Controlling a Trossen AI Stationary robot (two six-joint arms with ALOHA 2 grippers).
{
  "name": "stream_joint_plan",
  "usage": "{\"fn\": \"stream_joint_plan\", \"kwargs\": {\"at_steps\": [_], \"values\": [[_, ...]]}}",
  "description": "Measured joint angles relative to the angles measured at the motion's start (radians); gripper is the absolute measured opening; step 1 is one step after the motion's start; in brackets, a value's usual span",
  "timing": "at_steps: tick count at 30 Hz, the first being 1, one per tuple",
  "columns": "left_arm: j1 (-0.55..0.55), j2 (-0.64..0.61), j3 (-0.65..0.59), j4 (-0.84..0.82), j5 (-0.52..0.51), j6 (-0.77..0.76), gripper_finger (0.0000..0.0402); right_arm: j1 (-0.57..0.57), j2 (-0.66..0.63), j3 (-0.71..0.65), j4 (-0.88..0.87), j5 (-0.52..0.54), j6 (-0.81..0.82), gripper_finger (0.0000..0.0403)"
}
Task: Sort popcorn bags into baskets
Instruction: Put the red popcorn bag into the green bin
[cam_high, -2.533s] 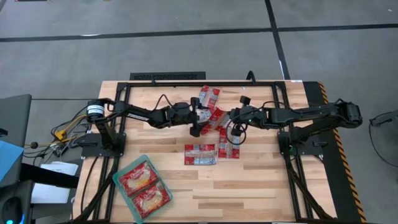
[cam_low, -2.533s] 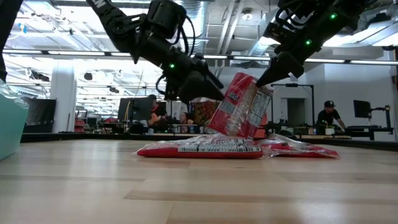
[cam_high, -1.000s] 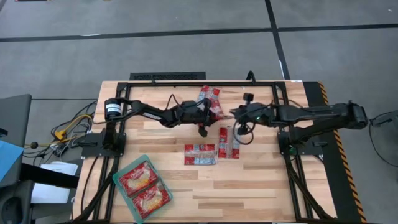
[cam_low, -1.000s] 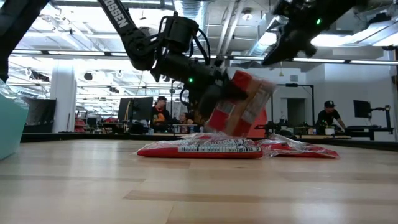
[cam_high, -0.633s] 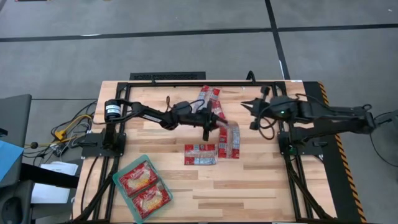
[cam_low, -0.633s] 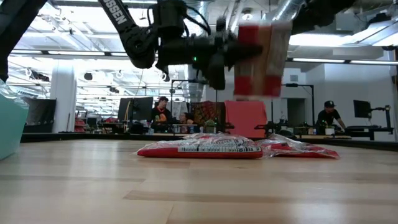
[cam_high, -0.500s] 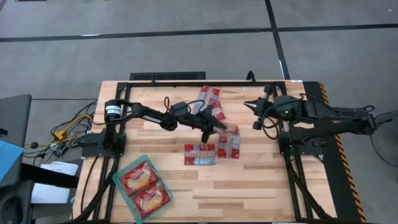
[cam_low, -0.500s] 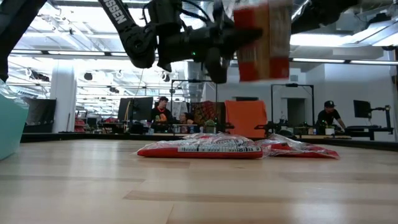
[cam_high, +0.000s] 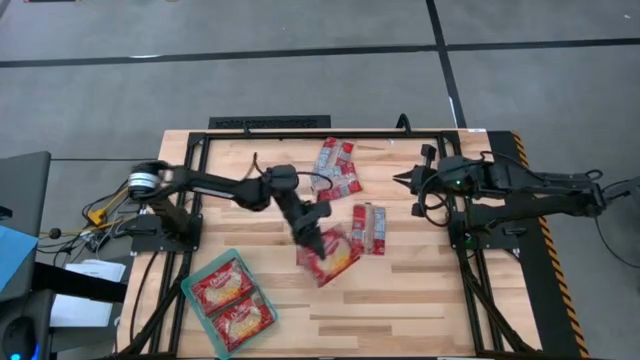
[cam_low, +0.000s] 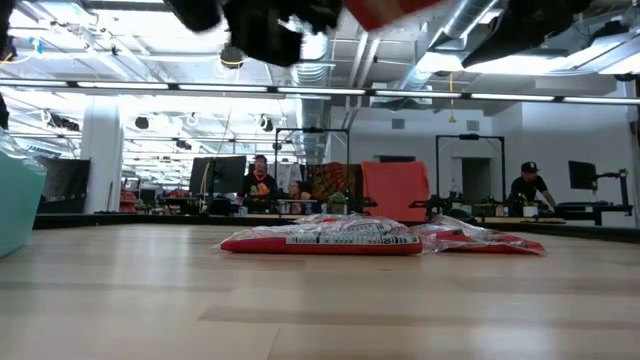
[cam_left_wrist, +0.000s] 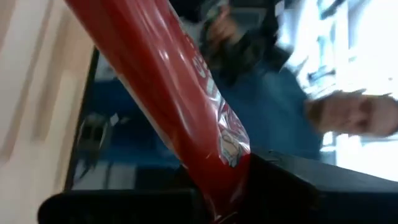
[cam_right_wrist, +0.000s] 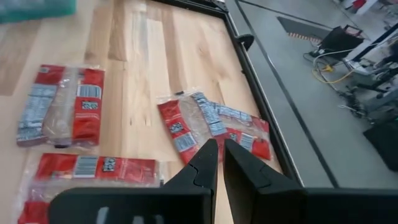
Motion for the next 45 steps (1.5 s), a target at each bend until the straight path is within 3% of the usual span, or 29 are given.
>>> {"fn": "stream_joint_plan", "kwargs": {"at_steps": [4, 8, 14, 17, 21, 33, 39, 45], "values": [[-0.042, -0.185, 0.0, -0.458, -0.107, 0.268, 0.0019, 0.0, 0.002, 0.0, 0.001, -0.004, 0.046, 0.0048], [-0.127, -0.376, 0.0, -0.874, -0.384, 0.535, 0.0028, 0.0, 0.002, 0.0, 0.001, -0.002, 0.084, 0.0047], [-0.345, -0.538, 0.0, -1.268, -0.728, 0.622, 0.0027, 0.0, 0.02, 0.0, 0.008, 0.0, 0.161, 0.0047], [-0.451, -0.553, 0.0, -1.349, -0.873, 0.623, 0.0025, 0.0, 0.041, 0.0, 0.009, -0.001, 0.215, 0.0047], [-0.586, -0.525, 0.0, -1.422, -0.972, 0.61, 0.0027, 0.002, 0.079, 0.0, 0.014, -0.002, 0.261, 0.0047], [-0.859, -0.369, -0.001, -1.417, -1.002, 0.462, 0.0029, 0.083, 0.184, 0.0, 0.077, 0.0, 0.261, 0.0047], [-0.903, -0.313, -0.001, -1.378, -1.061, 0.446, 0.0029, 0.11, 0.221, 0.0, 0.088, 0.008, 0.26, 0.0047], [-0.923, -0.253, -0.001, -1.248, -1.017, 0.473, 0.0029, 0.118, 0.231, 0.0, 0.115, 0.009, 0.26, 0.0047]]}}
